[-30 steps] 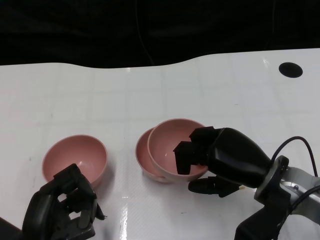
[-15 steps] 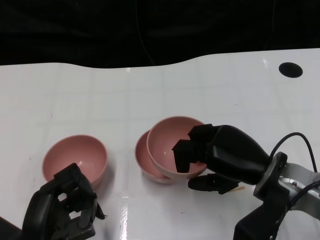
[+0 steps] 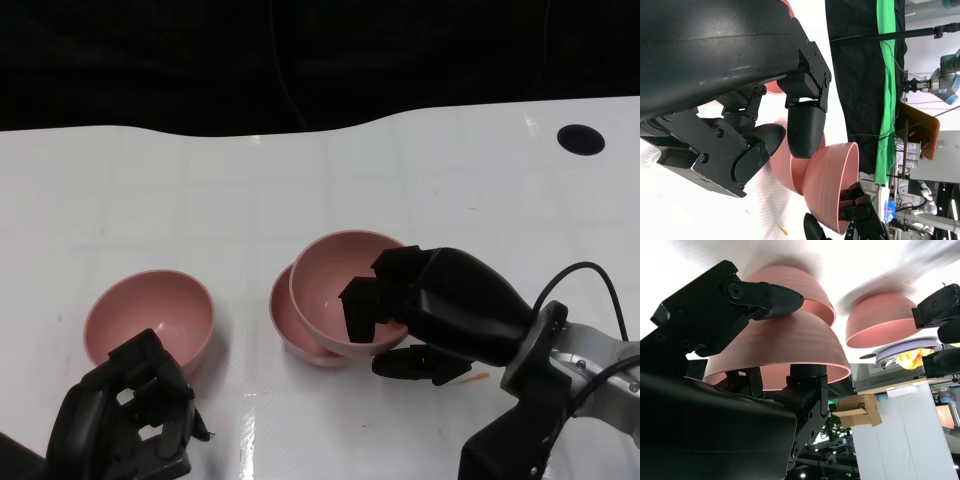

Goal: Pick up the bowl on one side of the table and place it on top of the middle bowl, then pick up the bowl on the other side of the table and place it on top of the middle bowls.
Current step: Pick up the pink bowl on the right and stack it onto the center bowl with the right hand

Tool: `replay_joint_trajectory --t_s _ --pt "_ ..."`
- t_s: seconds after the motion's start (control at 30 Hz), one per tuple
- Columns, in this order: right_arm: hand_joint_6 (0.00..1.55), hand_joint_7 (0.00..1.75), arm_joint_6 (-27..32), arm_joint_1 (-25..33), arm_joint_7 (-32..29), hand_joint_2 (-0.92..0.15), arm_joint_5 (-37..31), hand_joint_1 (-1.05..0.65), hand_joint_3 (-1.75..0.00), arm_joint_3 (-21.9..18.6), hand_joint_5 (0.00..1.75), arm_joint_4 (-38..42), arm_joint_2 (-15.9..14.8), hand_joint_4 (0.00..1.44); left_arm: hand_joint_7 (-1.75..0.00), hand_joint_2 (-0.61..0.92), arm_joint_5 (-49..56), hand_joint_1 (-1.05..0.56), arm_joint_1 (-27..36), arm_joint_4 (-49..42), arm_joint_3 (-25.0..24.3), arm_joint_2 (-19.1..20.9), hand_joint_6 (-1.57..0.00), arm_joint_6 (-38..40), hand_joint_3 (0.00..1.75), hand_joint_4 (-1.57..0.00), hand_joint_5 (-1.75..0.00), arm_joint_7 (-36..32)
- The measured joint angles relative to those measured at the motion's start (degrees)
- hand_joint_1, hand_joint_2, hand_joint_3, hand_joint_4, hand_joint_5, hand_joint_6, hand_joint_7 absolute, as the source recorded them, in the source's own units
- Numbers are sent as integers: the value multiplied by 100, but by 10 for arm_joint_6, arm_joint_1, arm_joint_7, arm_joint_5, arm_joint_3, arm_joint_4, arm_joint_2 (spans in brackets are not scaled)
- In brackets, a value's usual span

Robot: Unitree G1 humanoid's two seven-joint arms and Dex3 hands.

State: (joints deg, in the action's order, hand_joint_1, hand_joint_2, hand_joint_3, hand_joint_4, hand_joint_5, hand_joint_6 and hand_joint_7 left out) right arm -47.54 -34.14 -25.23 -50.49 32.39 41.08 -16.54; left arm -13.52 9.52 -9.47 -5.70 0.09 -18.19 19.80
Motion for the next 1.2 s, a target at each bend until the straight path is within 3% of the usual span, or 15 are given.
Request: replay_joint_trajectory --t_s 0.67,1.2 --pt "62 175 0 -19 -16 -67 -19 -17 -79 22 175 32 4 88 -165 55 13 -3 -2 -14 1 -3 -70 -21 126 -76 -175 0" --pt "61 175 1 -40 -33 -69 -37 -15 -66 41 175 51 6 86 -165 56 14 -3 -4 -16 1 -6 -71 -21 124 -75 -175 -5"
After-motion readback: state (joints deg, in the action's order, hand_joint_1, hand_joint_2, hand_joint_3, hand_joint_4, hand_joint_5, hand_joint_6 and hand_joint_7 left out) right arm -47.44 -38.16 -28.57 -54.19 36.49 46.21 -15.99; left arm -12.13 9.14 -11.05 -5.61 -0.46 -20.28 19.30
